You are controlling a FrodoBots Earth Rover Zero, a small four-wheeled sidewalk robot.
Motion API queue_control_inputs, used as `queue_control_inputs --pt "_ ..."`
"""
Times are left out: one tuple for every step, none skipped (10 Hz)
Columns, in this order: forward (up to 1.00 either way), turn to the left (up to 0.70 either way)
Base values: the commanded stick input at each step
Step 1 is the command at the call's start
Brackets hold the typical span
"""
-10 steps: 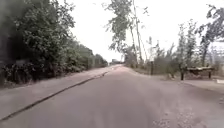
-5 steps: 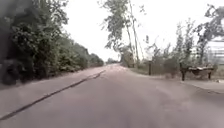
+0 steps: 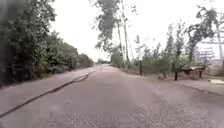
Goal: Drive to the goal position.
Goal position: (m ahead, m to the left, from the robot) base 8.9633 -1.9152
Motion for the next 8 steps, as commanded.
queue_control_inputs --pt "0.70 0.00" --pt "0.70 0.00" --pt "0.70 0.00" --pt "0.70 0.00" --pt "0.70 0.00" --pt "0.70 0.00" --pt "0.70 0.00" --pt "0.70 0.00"
